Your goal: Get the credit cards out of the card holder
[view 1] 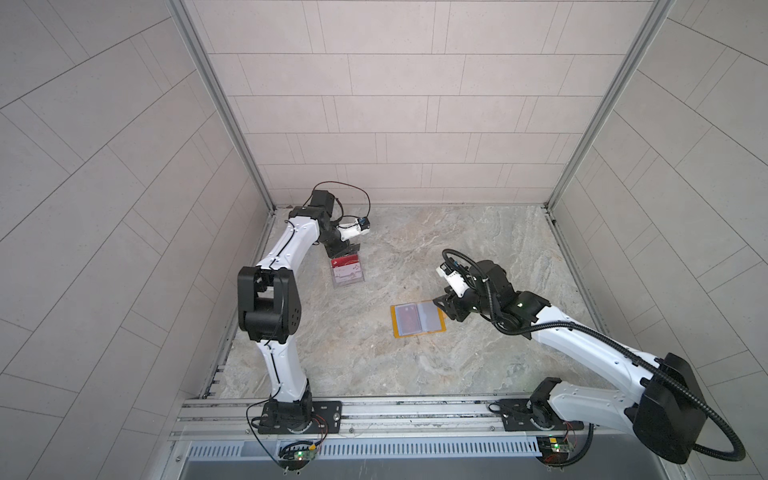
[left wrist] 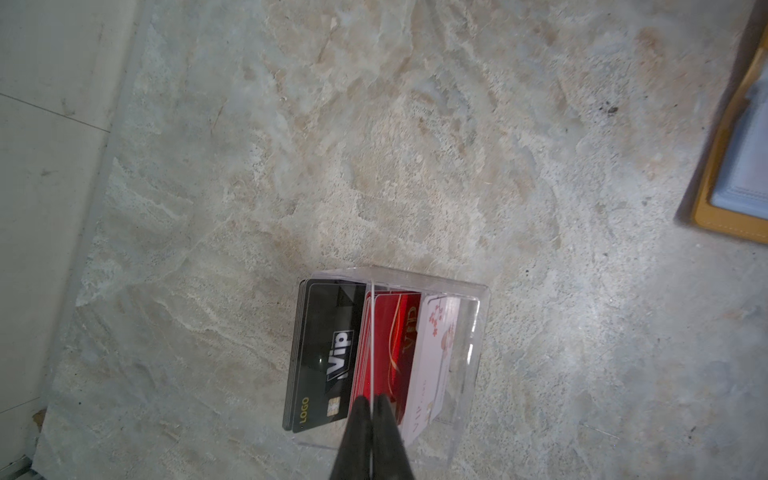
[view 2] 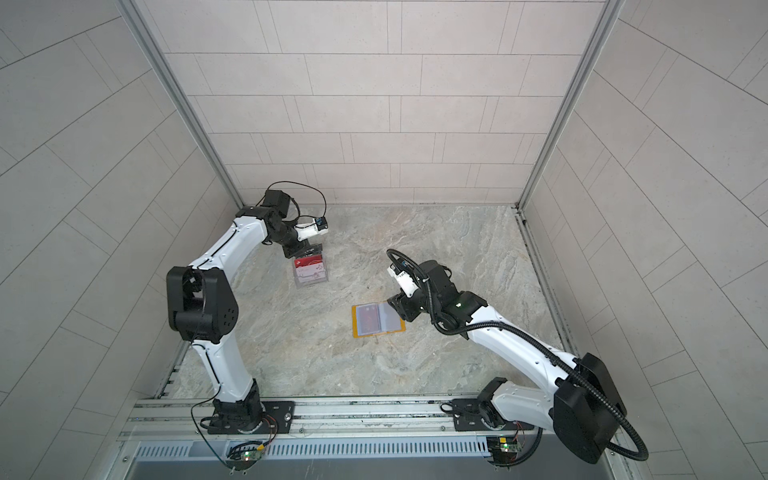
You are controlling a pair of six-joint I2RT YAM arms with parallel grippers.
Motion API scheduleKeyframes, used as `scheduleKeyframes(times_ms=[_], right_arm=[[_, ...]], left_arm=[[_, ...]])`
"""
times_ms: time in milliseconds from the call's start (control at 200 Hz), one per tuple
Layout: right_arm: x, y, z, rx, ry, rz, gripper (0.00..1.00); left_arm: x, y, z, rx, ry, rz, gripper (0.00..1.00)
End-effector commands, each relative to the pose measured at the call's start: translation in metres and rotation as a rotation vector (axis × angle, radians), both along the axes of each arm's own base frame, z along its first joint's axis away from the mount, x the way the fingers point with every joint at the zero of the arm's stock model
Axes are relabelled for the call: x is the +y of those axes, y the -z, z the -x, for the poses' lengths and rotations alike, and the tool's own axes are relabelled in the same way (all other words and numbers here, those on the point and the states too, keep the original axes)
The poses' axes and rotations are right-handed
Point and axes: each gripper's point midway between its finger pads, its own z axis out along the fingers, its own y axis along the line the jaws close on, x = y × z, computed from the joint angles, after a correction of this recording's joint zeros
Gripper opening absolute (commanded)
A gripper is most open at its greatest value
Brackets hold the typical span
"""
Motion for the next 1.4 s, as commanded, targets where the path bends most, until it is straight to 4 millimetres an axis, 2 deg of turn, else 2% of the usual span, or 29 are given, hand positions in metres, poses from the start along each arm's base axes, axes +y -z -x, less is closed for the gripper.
scheduleKeyframes(times_ms=[0, 210, 516, 881, 1141, 1397], right_arm=[[0.003, -0.014, -0.009, -0.036, 0.027, -0.039, 0.56], [-0.003, -0.017, -0.011, -0.049, 0.072, -0.047, 0.55], [-0.011, -0.029, -0.013, -0.085, 0.129, -0.080, 0.55], [-0.014, -0.028, -0.014, -0.091, 0.150, -0.089, 0.55], [-0.013, -0.026, -0.017, -0.090, 0.156, -0.088, 0.55], [-0.013, -0.025, -0.018, -0.093, 0.153, -0.087, 0.56]], left_arm=[[0.006, -0.009, -0.005, -0.020, 0.014, -0.001, 0.00], [0.012, 0.001, -0.011, 0.015, 0.033, -0.016, 0.00], [0.011, 0.008, -0.015, 0.050, 0.046, 0.056, 0.00], [0.016, 0.019, -0.016, 0.081, 0.037, 0.061, 0.00], [0.019, 0.038, -0.008, 0.130, 0.023, 0.047, 0.00], [0.019, 0.040, -0.011, 0.121, 0.012, 0.052, 0.06]])
